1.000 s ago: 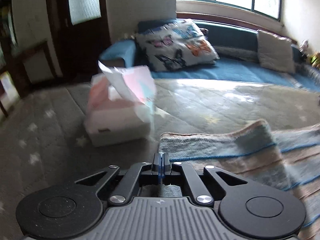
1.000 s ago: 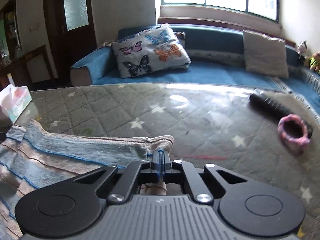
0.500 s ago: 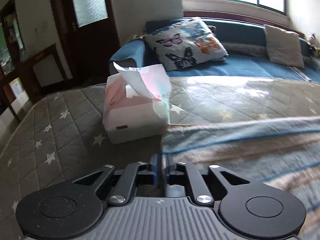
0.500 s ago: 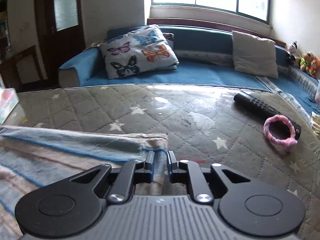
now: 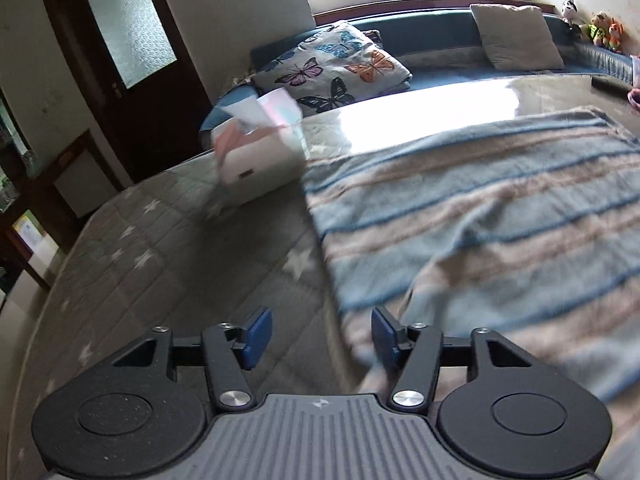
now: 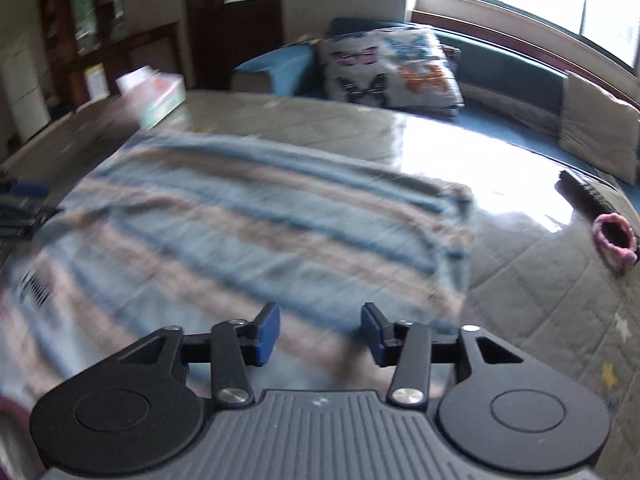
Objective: Fold clothes
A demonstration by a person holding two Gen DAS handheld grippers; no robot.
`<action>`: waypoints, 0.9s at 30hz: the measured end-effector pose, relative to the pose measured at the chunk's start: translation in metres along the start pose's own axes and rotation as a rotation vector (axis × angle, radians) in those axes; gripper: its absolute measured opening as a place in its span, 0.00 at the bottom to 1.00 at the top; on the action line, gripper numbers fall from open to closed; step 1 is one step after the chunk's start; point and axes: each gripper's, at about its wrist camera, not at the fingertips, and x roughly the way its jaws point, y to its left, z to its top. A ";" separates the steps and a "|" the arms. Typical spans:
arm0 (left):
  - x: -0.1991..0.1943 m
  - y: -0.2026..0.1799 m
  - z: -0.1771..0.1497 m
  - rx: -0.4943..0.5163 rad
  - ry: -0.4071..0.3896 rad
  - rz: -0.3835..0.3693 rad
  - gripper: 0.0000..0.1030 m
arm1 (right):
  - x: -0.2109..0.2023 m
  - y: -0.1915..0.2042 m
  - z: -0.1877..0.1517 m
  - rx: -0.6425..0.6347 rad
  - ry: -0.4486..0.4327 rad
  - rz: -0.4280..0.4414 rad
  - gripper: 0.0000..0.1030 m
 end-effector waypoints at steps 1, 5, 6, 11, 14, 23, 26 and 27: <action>-0.005 0.002 -0.006 -0.005 -0.004 0.005 0.64 | -0.004 0.006 -0.004 -0.015 0.003 0.007 0.46; -0.027 0.005 -0.027 -0.010 -0.034 0.051 0.72 | -0.022 0.027 -0.022 -0.063 0.015 0.035 0.52; -0.032 0.006 -0.032 -0.016 -0.036 0.059 0.73 | -0.027 0.032 -0.027 -0.082 0.015 0.035 0.52; -0.054 0.016 -0.052 -0.058 -0.043 0.087 0.78 | -0.052 0.044 -0.047 -0.139 0.009 0.050 0.54; -0.063 0.022 -0.067 -0.077 -0.035 0.112 0.82 | -0.065 0.048 -0.058 -0.152 0.011 0.073 0.54; -0.095 0.041 -0.112 -0.194 0.004 0.186 0.87 | -0.094 0.065 -0.086 -0.185 0.003 0.119 0.53; -0.103 0.043 -0.123 -0.226 0.004 0.216 0.89 | -0.104 0.074 -0.091 -0.178 -0.018 0.165 0.50; -0.105 0.044 -0.125 -0.237 0.007 0.229 0.89 | -0.105 0.076 -0.092 -0.178 -0.018 0.175 0.41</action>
